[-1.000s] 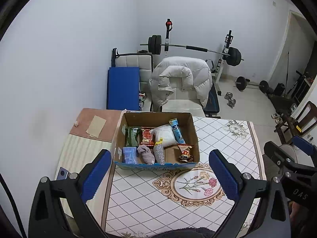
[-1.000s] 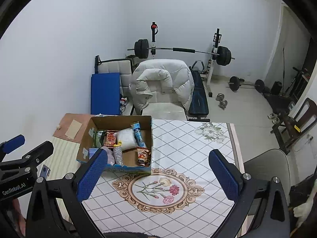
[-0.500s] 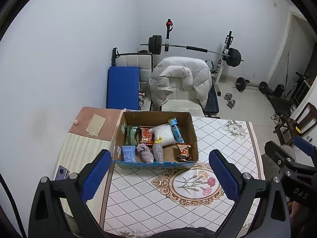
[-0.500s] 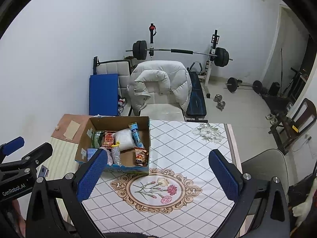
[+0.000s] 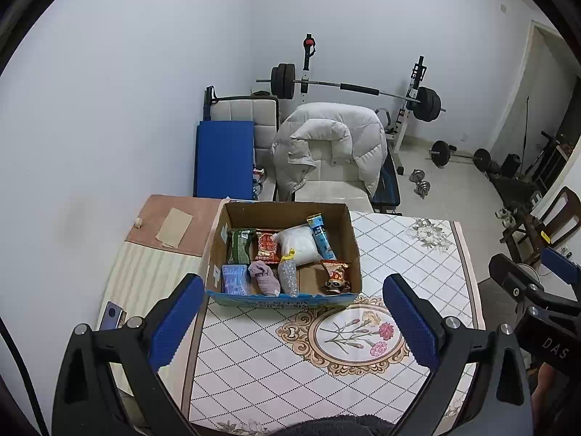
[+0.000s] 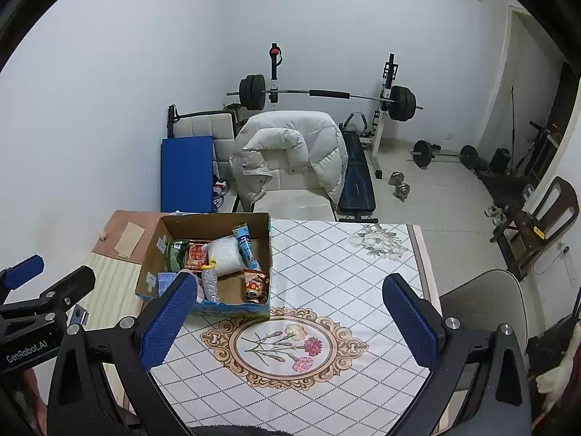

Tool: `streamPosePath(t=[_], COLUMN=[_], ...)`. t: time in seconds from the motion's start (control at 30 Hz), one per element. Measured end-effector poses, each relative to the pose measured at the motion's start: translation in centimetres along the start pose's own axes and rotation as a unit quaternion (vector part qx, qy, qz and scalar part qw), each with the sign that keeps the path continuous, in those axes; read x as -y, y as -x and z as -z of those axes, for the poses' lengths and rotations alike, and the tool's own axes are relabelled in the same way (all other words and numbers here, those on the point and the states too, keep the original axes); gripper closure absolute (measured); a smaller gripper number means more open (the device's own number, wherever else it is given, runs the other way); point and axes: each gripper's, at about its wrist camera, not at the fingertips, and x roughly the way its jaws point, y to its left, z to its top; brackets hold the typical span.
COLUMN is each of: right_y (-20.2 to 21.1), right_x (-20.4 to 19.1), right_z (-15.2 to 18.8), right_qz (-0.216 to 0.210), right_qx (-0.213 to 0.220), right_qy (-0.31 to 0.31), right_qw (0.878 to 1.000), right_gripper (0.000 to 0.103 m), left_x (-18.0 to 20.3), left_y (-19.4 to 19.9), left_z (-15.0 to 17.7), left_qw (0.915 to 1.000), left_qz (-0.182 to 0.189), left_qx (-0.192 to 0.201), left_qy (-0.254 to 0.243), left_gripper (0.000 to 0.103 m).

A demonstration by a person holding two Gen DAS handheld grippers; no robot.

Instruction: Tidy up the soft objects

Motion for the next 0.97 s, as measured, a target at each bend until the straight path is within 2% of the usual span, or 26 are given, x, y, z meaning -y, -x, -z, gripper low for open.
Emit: streamPosePath(t=[0.97], right_y=[1.2], right_x=[0.6], right_z=[-0.2], right_qz=[0.005], right_qx=[0.009], right_qy=[-0.003], right_qw=[1.0], right_gripper=[0.0], left_x=[0.3], left_y=[0.7], left_z=[0.2], left_qw=[1.0], left_qz=[-0.004], left_qx=[0.005], left_qy=[0.003], left_gripper=[0.002])
